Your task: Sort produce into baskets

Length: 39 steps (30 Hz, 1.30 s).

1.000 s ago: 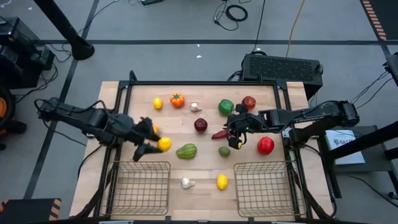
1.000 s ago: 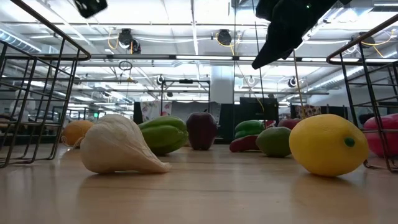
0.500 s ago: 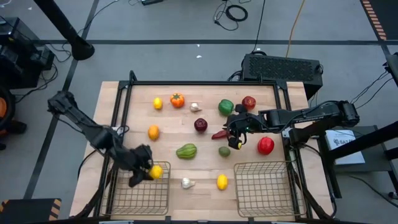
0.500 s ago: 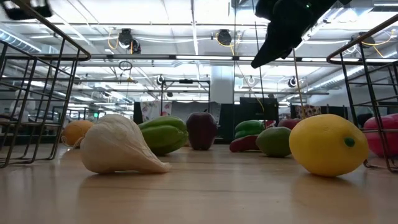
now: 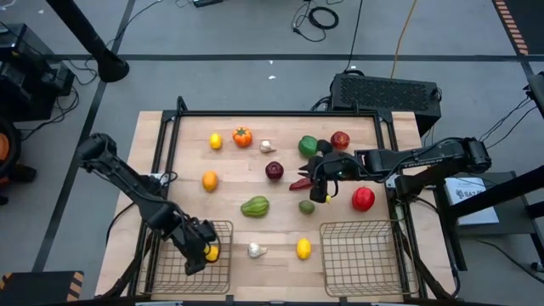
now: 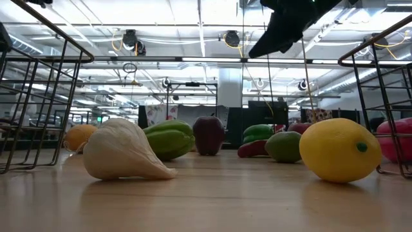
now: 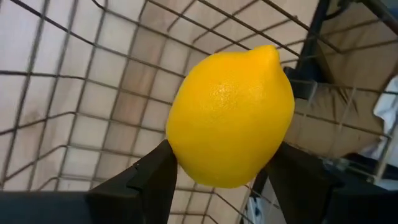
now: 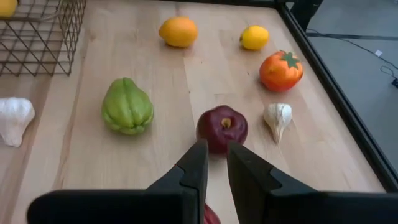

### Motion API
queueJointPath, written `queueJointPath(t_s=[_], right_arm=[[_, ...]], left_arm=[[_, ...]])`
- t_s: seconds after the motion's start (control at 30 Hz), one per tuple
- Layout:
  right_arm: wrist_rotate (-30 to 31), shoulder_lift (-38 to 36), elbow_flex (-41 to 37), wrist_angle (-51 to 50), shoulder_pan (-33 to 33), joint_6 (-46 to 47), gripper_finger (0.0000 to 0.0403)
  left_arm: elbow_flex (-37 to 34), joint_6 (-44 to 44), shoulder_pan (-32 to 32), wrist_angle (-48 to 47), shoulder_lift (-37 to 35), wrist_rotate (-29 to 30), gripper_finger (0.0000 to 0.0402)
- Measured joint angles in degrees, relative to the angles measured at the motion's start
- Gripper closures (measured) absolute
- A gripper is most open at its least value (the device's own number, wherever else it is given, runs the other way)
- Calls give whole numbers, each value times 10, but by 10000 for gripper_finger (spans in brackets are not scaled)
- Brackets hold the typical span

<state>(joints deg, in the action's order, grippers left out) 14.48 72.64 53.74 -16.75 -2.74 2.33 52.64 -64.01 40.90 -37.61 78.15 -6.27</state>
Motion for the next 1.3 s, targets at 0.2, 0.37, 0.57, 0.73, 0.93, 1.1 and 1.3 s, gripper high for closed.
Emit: queueJointPath(t_s=[0.2,0.37,0.57,0.73,0.93,1.1,1.3], right_arm=[[0,0,0,3,0,0,350],[-22,0,0,2,0,13,346],[-29,0,0,2,-12,29,318],[-28,0,0,2,-25,27,286],[-26,0,0,10,-26,22,256],[-26,0,0,28,-26,-31,243],[-26,0,0,34,-26,-35,241]], left_arm=[[0,-6,0,-5,3,39,171],[0,8,-2,-6,3,69,171],[0,13,-16,-3,6,84,166],[-3,3,-18,-6,18,67,112],[-5,2,-12,-3,26,39,66],[20,-1,-4,-2,26,-12,71],[50,34,17,-4,26,-12,77]])
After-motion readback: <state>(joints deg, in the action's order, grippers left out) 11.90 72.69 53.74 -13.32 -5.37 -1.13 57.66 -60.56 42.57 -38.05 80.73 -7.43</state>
